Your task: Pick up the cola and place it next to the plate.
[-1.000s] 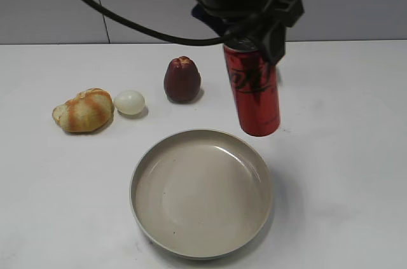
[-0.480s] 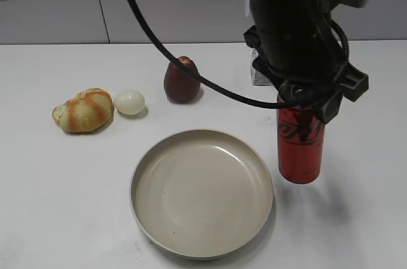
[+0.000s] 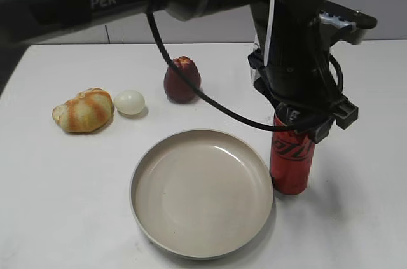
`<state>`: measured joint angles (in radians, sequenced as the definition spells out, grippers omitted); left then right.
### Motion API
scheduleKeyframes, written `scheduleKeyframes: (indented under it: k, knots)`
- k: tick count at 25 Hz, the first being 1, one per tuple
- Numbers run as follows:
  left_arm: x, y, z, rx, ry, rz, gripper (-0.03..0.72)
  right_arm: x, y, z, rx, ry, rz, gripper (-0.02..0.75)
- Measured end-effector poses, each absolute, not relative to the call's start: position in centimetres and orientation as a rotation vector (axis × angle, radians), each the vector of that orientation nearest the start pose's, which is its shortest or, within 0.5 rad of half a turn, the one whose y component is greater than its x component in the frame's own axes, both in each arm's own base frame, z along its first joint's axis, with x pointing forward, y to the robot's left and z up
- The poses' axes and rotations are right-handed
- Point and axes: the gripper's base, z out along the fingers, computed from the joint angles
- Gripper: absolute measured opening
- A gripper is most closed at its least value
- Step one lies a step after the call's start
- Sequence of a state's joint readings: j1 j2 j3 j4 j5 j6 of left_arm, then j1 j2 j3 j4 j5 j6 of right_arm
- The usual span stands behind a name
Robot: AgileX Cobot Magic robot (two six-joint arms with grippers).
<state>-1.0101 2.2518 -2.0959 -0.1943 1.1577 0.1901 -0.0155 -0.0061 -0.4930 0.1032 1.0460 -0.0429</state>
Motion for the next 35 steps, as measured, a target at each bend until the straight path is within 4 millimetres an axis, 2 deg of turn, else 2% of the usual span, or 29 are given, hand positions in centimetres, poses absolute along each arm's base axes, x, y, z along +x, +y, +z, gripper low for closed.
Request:
scheduleKeyframes:
  k: [3,6,11,15,19,22,25,28,31,33,35]
  knots:
    - [24.8,-42.6,23.0,1.570,2.422,-0.450,0.498,-0.5,0.8,27.7,-0.032,2.027,0.086,0.535]
    - [24.8,-42.7,23.0,1.562,2.412,-0.460,0.502,-0.5,0.8,27.7,-0.032,2.027,0.086,0.535]
    - [24.8,-42.9,23.0,1.552,2.404,-0.475,0.620,-0.5,0.8,27.7,-0.032,2.027,0.086,0.535]
    - [24.9,-43.0,23.3,1.546,2.392,-0.482,0.654,-0.5,0.8,27.7,-0.032,2.027,0.086,0.535]
    - [25.0,-43.1,25.9,1.517,2.325,-0.516,0.659,-0.5,0.8,27.7,-0.032,2.027,0.086,0.535]
    - [25.4,-42.1,30.5,1.446,2.240,-0.566,0.659,-0.5,0.8,27.7,-0.032,2.027,0.086,0.535]
    - [26.4,-38.9,35.9,1.342,2.178,-0.582,0.658,-0.5,0.8,27.7,-0.032,2.027,0.086,0.535]
    - [28.6,-34.1,39.8,1.182,2.188,-0.536,0.656,-0.5,0.8,27.7,-0.032,2.027,0.086,0.535]
    - [31.3,-28.7,42.0,0.988,2.226,-0.479,0.645,-0.5,0.8,27.7,-0.032,2.027,0.086,0.535]
    - [32.8,-24.8,42.5,0.873,2.273,-0.428,0.633,-0.5,0.8,27.7,-0.032,2.027,0.086,0.535]
    - [33.3,-21.4,42.1,0.789,2.339,-0.383,0.618,-0.5,0.8,27.7,-0.032,2.027,0.086,0.535]
